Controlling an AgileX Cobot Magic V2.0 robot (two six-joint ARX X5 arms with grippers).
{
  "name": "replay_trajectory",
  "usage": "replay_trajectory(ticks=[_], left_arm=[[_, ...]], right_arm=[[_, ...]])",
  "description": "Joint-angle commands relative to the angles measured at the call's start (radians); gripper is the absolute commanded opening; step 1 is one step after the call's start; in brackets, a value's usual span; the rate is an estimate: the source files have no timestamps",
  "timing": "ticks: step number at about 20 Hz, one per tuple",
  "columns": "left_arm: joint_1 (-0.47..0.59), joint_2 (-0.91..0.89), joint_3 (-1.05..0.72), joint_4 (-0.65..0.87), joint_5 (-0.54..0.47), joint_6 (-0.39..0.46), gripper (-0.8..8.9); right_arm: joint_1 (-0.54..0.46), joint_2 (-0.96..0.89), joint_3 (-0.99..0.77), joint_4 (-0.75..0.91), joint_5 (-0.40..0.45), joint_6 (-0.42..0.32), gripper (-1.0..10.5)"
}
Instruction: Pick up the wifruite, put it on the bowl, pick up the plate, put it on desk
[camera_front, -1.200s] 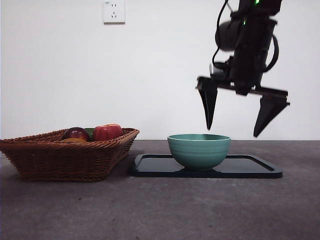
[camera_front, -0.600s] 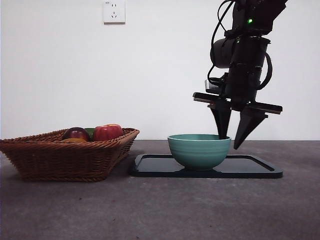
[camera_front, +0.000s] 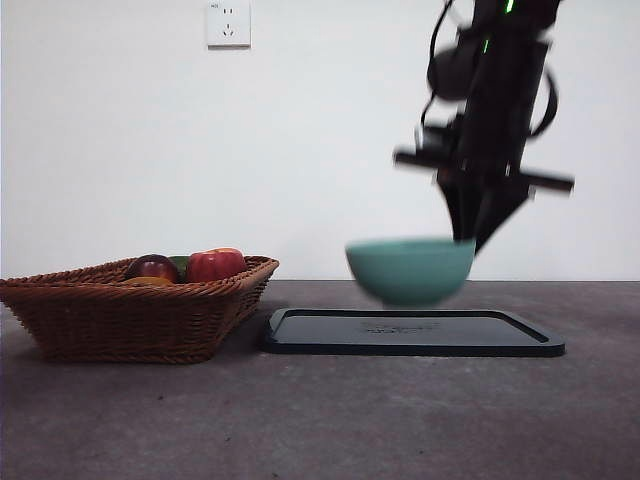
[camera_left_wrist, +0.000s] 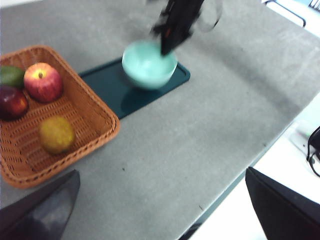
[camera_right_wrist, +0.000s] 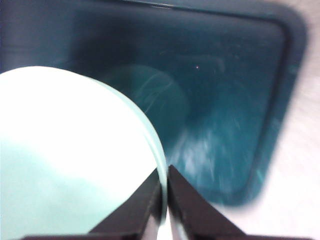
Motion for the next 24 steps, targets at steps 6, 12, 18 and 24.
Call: replay_trajectory(ticks=[6, 12, 18, 24], left_arm=[[-0.008, 0.004, 0.009, -0.003, 0.002, 0.004, 5.3], [-0.008, 0.004, 0.009, -0.003, 0.002, 0.005, 5.3], [-0.008, 0.004, 0.009, -0.003, 0.002, 0.004, 5.3], [-0.008, 0.004, 0.009, -0.002, 0.002, 0.005, 5.3]], right_arm=[[0.089, -0.266, -0.027, -0.174, 0.002, -0.07, 0.1], [0.211, -0.432, -0.322, -0.064, -0.002, -0.02, 0.1], [0.311, -0.439, -0.567, 0.147, -0.026, 0.093, 0.1], [0.313, -0.439, -0.656, 0.218, -0.018, 0.142, 0.1]])
